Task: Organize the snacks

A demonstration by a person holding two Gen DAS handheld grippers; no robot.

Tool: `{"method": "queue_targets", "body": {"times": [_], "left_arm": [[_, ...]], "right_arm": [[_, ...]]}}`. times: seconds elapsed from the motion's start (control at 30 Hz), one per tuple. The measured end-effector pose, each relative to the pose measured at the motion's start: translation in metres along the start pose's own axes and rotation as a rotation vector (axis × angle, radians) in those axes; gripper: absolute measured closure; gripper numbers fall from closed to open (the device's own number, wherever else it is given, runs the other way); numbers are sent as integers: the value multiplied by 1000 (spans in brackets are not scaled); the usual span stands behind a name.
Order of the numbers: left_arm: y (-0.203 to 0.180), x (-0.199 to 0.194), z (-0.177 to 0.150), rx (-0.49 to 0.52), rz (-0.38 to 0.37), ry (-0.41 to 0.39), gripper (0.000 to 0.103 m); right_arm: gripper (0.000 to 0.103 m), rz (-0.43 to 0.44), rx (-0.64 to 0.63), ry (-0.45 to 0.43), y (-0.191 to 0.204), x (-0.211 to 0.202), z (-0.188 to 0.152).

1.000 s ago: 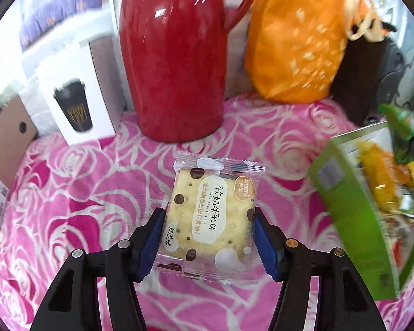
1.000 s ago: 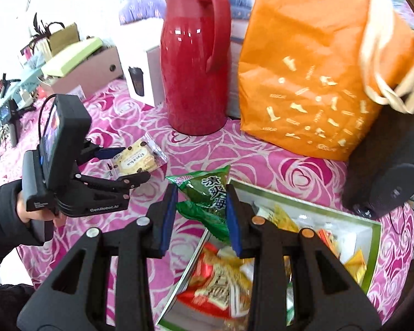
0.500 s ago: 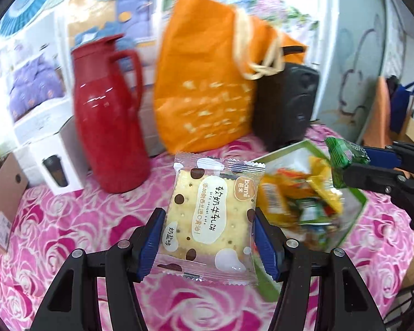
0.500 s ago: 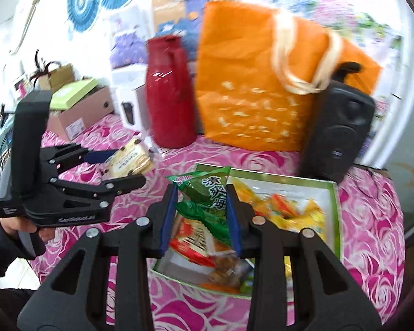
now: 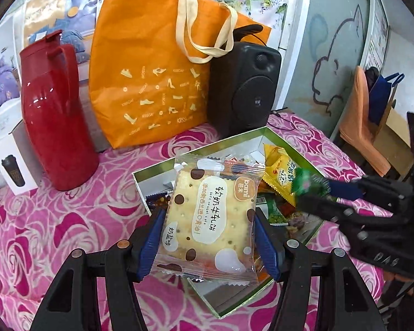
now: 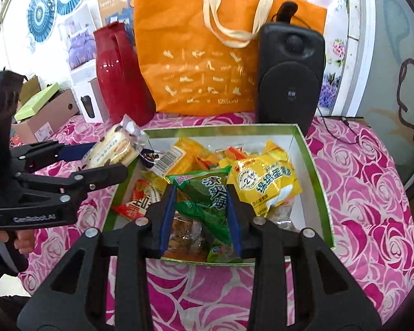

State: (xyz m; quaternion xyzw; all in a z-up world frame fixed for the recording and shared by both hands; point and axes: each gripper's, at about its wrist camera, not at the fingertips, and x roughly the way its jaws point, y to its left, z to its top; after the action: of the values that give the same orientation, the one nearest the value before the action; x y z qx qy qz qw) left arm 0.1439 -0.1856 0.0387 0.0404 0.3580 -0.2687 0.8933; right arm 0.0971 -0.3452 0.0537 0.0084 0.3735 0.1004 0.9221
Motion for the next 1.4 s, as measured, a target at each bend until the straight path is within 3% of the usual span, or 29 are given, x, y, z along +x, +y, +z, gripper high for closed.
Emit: {"method": "queue_targets", "body": {"times": [0.03, 0.07, 0.1, 0.13, 0.17, 0.43, 0.73, 1.07, 1.4], "left_arm": [[0, 2, -1, -3, -12, -1, 31], [1, 5, -1, -6, -29, 10, 16], [3, 6, -2, -12, -30, 16, 12], [5, 6, -3, -23, -15, 15, 9], [7, 7, -5, -27, 6, 14, 8], [12, -1, -14, -54, 75, 14, 8], [-7, -51, -31, -26, 142, -50, 8], [-16, -71, -82, -57, 194, -14, 8], [-24, -80, -93, -39, 178, -9, 8]], "right_arm": [[60, 0, -4, -1, 0, 6, -3], [52, -4, -13, 6, -1, 11, -6], [25, -17, -24, 15, 0, 16, -9], [5, -38, -33, 18, -1, 19, -12], [3, -62, -36, 9, -2, 18, -15], [2, -102, 21, -28, -16, -16, -23], [1, -190, 12, -17, 6, -66, -43], [1, -242, 74, 34, 14, -71, -87], [1, -241, 142, 26, 12, -77, -102]]}}
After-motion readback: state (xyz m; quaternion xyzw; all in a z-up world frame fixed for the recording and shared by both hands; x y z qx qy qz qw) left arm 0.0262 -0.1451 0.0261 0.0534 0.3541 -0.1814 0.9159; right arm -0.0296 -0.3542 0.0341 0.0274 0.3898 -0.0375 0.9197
